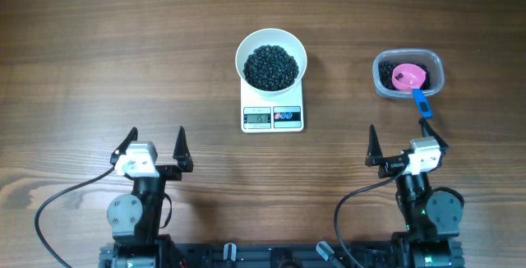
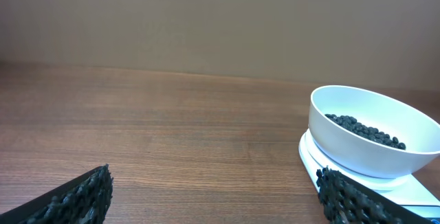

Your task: Scoop item into bowl and weigh 150g on scale

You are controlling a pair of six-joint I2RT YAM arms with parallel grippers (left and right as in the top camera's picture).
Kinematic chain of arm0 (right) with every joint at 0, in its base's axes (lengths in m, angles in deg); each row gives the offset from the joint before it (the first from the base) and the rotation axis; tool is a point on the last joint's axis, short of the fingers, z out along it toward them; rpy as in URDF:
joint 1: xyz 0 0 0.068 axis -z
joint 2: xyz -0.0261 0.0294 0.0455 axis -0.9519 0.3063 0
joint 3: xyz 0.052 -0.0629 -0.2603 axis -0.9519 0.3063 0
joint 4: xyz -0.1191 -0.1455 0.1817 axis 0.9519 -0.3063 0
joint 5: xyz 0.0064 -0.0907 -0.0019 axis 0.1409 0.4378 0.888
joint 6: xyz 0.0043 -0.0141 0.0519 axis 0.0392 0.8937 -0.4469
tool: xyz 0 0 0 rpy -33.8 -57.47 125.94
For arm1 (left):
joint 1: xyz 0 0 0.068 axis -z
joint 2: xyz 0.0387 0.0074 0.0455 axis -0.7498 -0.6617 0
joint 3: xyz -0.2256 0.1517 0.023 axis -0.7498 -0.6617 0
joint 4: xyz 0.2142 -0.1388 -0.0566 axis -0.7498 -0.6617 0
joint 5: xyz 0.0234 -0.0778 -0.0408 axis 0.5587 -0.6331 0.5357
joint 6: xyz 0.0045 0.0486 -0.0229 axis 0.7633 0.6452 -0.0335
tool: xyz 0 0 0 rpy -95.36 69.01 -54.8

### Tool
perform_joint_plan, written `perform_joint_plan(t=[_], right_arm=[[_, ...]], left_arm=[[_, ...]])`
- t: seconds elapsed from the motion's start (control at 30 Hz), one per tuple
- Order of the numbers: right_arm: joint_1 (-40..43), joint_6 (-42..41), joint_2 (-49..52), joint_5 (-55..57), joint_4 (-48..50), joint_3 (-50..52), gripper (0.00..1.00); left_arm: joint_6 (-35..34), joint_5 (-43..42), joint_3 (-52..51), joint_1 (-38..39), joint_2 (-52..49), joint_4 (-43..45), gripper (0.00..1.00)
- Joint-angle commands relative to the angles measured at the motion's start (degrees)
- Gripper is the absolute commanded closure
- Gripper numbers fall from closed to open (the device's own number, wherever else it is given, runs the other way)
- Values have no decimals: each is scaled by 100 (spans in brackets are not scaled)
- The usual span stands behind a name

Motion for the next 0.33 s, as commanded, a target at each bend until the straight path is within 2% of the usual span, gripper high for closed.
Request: perform_joint_plan(t=[0.0,0.3], right_arm=[[-33,48,-68,76,7,7,0],[-33,48,-68,76,9,7,0]], left_arm=[[90,55,-26,33,61,-31,0],[90,55,-26,33,61,-31,0]])
